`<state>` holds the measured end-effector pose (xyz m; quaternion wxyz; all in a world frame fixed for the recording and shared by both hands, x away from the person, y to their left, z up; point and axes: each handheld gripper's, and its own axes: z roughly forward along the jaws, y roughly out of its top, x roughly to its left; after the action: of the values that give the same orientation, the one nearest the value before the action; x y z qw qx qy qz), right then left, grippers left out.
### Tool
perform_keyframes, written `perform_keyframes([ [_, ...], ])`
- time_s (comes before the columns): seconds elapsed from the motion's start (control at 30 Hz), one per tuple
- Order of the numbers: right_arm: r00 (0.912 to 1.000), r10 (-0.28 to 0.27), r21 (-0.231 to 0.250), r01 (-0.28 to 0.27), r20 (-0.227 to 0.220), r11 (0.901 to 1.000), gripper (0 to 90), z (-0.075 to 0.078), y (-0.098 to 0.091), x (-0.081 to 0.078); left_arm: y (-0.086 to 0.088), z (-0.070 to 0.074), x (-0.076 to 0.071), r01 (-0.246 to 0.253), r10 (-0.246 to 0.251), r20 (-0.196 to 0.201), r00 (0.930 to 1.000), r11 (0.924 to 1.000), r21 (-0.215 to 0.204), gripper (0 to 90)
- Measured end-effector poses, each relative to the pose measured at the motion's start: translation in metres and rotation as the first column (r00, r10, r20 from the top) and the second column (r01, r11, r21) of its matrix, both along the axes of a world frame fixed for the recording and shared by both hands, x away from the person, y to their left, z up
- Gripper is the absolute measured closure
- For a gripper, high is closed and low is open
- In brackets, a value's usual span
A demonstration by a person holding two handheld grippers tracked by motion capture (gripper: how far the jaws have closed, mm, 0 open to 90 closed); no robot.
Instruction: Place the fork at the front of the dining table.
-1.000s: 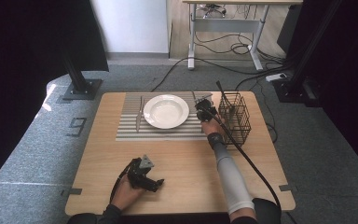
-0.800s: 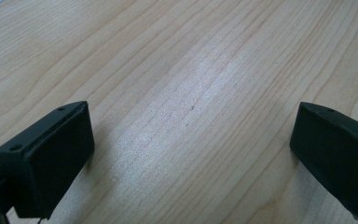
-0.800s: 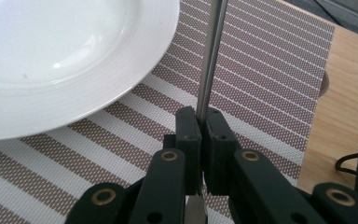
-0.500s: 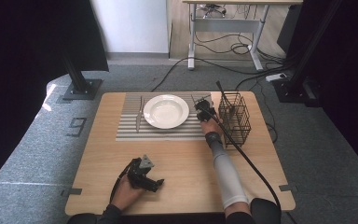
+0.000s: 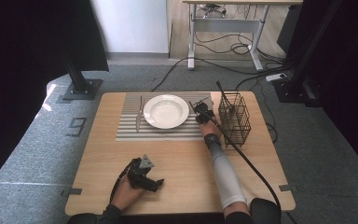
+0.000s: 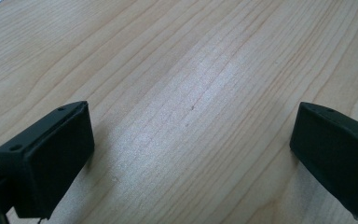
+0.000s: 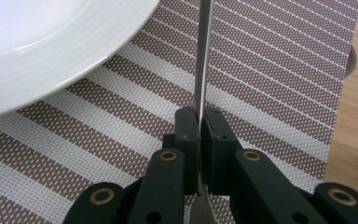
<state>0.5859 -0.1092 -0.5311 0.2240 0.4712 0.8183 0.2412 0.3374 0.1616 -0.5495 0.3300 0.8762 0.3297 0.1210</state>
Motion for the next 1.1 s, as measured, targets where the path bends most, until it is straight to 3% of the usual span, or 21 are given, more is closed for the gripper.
perform_keyframes([
  [0.37, 1.0000, 0.004, 0.009, -0.004, 0.002, 1.0000, 78.3, 0.003, -0.002, 0.000, 0.000, 0.000, 0.000, 0.000, 0.000, 0.000, 1.0000, 1.0000, 0.000, 0.0],
  [0.67, 0.9994, 0.028, 0.076, -0.029, 0.023, 0.9966, 48.7, 0.024, -0.003, -0.019, 0.000, 0.000, 0.000, 0.001, -0.001, 0.001, 1.0000, 1.0000, 0.000, 0.0],
  [0.83, 0.9995, 0.025, 0.099, -0.027, 0.021, 0.9947, 39.7, 0.026, -0.009, -0.041, 0.000, 0.000, 0.000, 0.001, -0.001, 0.000, 1.0000, 1.0000, 0.000, 0.0],
  [0.97, 0.9996, 0.020, 0.065, -0.021, 0.022, 0.9977, 38.4, 0.021, -0.011, -0.058, 0.000, 0.000, 0.000, 0.001, -0.001, -0.001, 1.0000, 1.0000, 0.000, 0.0],
  [1.1, 0.9994, -0.004, -0.009, 0.004, 0.034, 1.0000, 38.3, 0.012, -0.011, -0.070, 0.000, 0.000, 0.000, -0.001, 0.001, 0.000, 1.0000, 1.0000, -0.002, 0.0],
])
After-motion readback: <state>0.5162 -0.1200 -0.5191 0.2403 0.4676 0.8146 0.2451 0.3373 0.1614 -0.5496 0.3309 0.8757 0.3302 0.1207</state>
